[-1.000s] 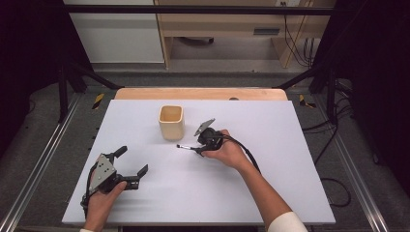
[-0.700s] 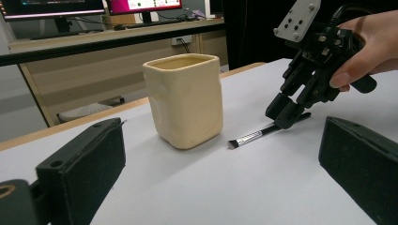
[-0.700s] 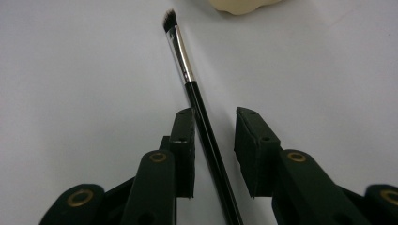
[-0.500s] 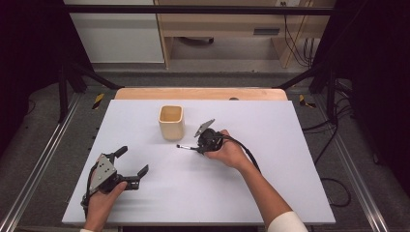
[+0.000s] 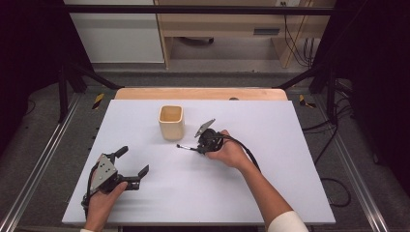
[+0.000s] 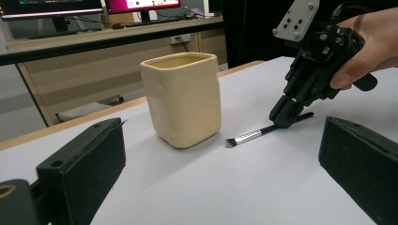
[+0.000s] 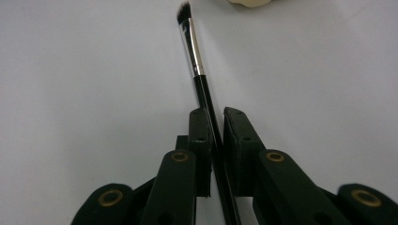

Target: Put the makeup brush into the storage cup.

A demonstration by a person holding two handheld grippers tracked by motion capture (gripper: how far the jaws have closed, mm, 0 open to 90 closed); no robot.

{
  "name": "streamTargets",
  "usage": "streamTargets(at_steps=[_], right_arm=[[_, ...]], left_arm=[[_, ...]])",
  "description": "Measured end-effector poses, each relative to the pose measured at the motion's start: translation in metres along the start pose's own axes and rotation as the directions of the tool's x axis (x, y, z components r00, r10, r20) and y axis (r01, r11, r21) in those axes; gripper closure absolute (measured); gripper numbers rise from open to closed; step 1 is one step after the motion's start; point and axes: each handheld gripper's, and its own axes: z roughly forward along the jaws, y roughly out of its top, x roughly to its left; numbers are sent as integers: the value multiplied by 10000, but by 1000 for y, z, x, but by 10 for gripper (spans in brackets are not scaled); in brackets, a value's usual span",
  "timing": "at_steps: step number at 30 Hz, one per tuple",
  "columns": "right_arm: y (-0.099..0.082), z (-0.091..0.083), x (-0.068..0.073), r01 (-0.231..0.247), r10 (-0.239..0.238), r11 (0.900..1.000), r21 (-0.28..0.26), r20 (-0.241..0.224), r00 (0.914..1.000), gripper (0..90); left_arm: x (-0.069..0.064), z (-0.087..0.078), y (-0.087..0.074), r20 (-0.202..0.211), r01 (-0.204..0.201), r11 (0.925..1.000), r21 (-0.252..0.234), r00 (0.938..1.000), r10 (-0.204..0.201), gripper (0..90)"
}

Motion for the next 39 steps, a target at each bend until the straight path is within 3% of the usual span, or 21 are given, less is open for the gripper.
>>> streamTargets(at_steps=[15, 23, 28, 35, 39], right_arm=[[-1, -1, 3, 42, -41, 10000, 82, -135, 9999, 839], [0, -16, 11, 36, -45, 9990, -455, -211, 9998, 840], [-1, -33, 20, 229, -226, 9959, -880, 46, 9997, 840], [-9, -57, 30, 152, -31, 9810, -1934, 628, 9980, 840], [-15, -68, 36, 25, 217, 9639, -2662, 880, 9959, 840]], left_arm=[[0, 0, 0, 7, -14, 10000, 10, 10000, 14, 9], [0, 0, 0, -11, -10, 10000, -5, 10000, 10, 10], [0, 0, 1, -16, -28, 10000, -3, 10000, 28, 10], [-1, 0, 1, -12, -24, 10000, 7, 10000, 24, 10], [-1, -1, 2, -26, 26, 10000, -33, 10000, -26, 10]])
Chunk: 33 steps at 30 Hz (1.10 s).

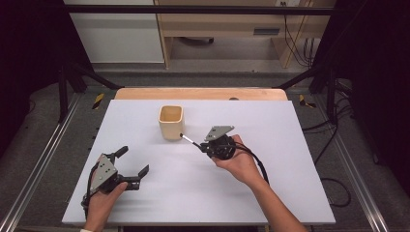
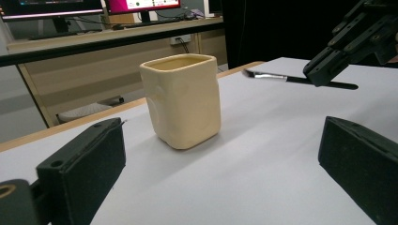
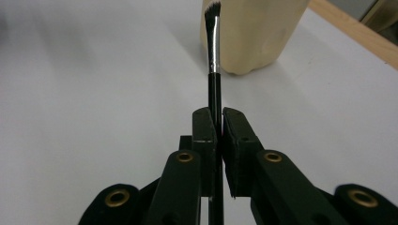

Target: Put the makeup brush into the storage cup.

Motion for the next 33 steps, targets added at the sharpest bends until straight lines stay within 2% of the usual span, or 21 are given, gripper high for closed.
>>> streamTargets(at_steps=[2, 5, 8, 9, 11, 14, 15, 16, 17, 18, 22, 25, 27, 29, 31, 33], right_arm=[[-2, -6, 3, -129, 136, 9991, -396, 171, 9998, 840], [-7, -11, 6, -258, 291, 9965, -793, 406, 9988, 840], [-14, -17, 9, -397, 489, 9914, -1250, 715, 9962, 840], [-19, -20, 10, -542, 693, 9861, -1573, 921, 9933, 840], [-21, -22, 11, -569, 755, 9841, -1684, 1058, 9915, 839], [-27, -28, 15, -695, 991, 9734, -2182, 1275, 9869, 840], [-30, -31, 16, -762, 1148, 9651, -2507, 1429, 9831, 840], [-30, -31, 16, -762, 1148, 9651, -2507, 1429, 9831, 840], [-33, -33, 16, -819, 1301, 9562, -2810, 1575, 9789, 840], [-33, -33, 16, -819, 1301, 9562, -2810, 1575, 9789, 840], [-36, -34, 17, -893, 1576, 9392, -3314, 1852, 9700, 840], [-37, -32, 18, -989, 1822, 9221, -3742, 1941, 9639, 840], [-37, -29, 20, -860, 1852, 9046, -4175, 2033, 9615, 840], [-37, -27, 21, -769, 1794, 9008, -4275, 2048, 9622, 839], [-37, -25, 23, -678, 1691, 9026, -4250, 2054, 9640, 839], [-38, -25, 25, -711, 1732, 9000, -4301, 2031, 9637, 840]], left_arm=[[1, 0, 0, -100, -59, 9999, -89, 9999, 58, 7], [2, -1, 1, -261, 67, 9998, -210, 9996, -72, 7], [3, -2, 1, -315, 112, 9998, -191, 9994, -118, 6], [3, -2, 1, -333, 128, 9997, -196, 9994, -134, 7], [4, -2, 1, -283, 181, 9996, -201, 9994, -187, 8], [3, 0, 1, -235, 287, 9993, -232, 9993, -292, 9], [2, 0, 1, -222, 311, 9993, -208, 9993, -315, 9], [2, 0, 2, -198, 352, 9991, -220, 9992, -356, 9], [1, 0, 2, -184, 408, 9988, -281, 9990, -413, 9], [0, 0, 3, -179, 450, 9986, -291, 9988, -456, 9], [-3, 3, 9, -144, 539, 9981, -314, 9984, -544, 12], [-5, 7, 16, -20, 507, 9986, -170, 9987, -507, 13], [-6, 9, 22, 64, 301, 9995, -3, 9995, -301, 13], [-8, 10, 29, 123, 142, 9998, 119, 9998, -143, 15], [-10, 10, 37, 296, 114, 9999, 127, 9995, -117, 27], [-12, 10, 44, 409, -56, 9997, 258, 9992, 45, 30]])
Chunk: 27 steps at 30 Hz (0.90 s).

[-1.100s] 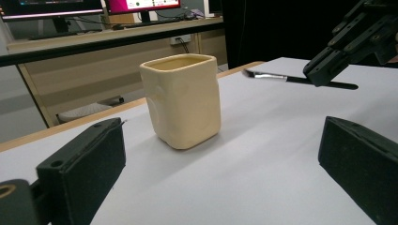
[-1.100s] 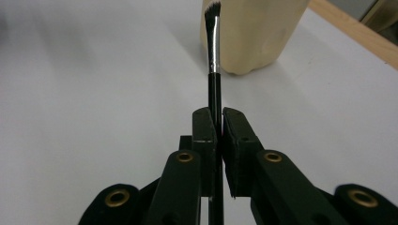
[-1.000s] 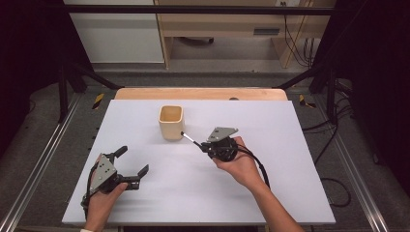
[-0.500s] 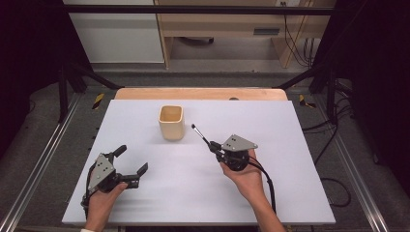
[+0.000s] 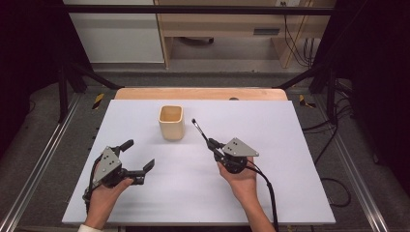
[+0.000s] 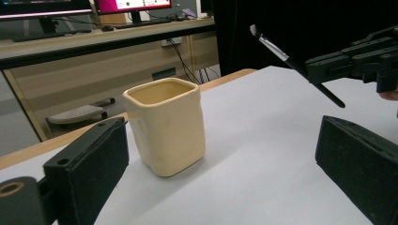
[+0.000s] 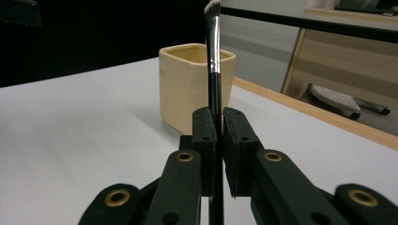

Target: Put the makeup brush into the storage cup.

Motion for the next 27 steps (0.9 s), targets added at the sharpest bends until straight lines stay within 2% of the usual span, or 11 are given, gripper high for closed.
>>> streamTargets(at_steps=[3, 6, 14, 17, 20, 24, 27], right_arm=[[-3, 0, 3, -29, 29, 9998, -210, -18, 10000, 839], [-3, -2, 5, -132, 132, 9987, -493, 6, 9999, 839], [-3, -4, 11, -136, 136, 9970, -766, -12, 9999, 839], [-3, -6, 13, -271, 265, 9961, -835, -81, 9996, 839], [-4, -7, 13, -128, 124, 9962, -867, -42, 9999, 839], [-4, -7, 13, -120, 120, 9954, -950, 2, 9999, 839], [-4, -9, 15, -134, 138, 9949, -999, 31, 9999, 839]], left_arm=[[-5, 1, 7, 114, -139, 9997, 180, 9998, 137, 29], [-11, 1, 11, 150, -4, 9999, 155, 9999, 1, 30], [-25, 7, 18, 158, 343, 9994, 14, 9993, -343, 33], [-34, 14, 21, 315, 82, 9999, 141, 9995, -87, 39], [-42, 21, 23, 521, -130, 9996, 265, 9986, 116, 38], [-47, 30, 27, 662, -38, 9995, 312, 9978, 17, 40], [-49, 33, 30, 795, 214, 9996, 184, 9966, -228, 41]])
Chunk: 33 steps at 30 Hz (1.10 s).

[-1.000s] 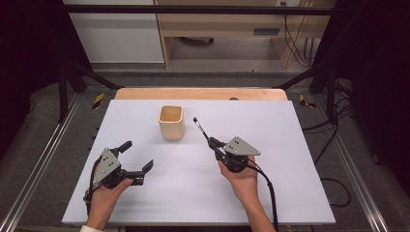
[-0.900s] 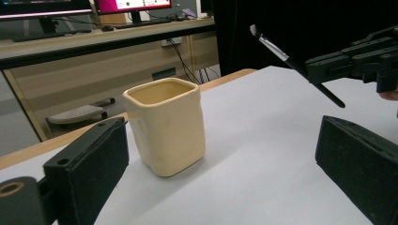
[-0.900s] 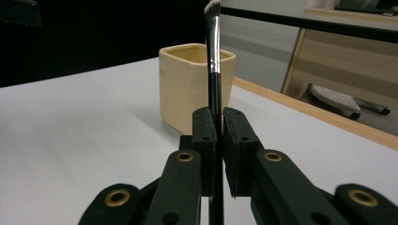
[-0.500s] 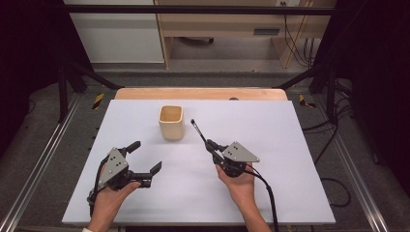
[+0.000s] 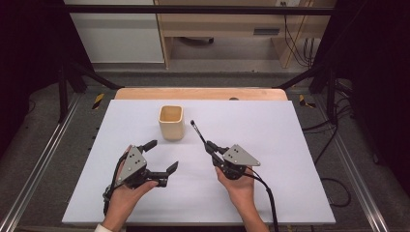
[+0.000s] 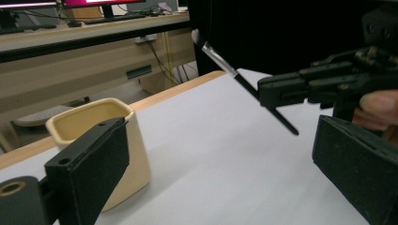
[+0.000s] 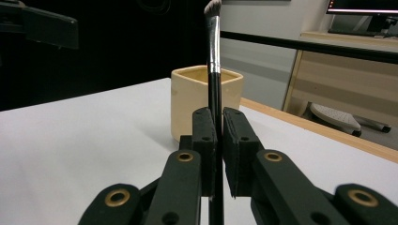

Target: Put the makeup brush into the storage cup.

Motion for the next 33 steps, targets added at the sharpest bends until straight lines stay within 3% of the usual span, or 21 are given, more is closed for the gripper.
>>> streamTargets(at_steps=[7, 18, 24, 29, 33], right_arm=[[1, 1, 6, 102, -102, 9998, -171, -23, 9999, 839], [0, -1, 12, 383, -384, 9989, -287, -26, 9993, 839], [-1, 0, 14, 468, -469, 9984, -318, -34, 9989, 839], [-2, 0, 16, 498, -502, 9983, -310, -136, 9986, 839], [-2, 1, 19, 512, -519, 9983, -291, -235, 9984, 839]], left_arm=[[-5, 4, 8, -61, 120, 9997, -189, 9999, -121, 40], [-5, 11, 13, 59, 928, 9951, -346, 9957, -926, 30], [-5, 15, 15, 164, 1666, 9847, -501, 9860, -1660, 32], [-3, 18, 14, 160, 2253, 9725, -597, 9743, -2247, 32], [-3, 19, 13, 150, 2333, 9707, -577, 9724, -2328, 29]])
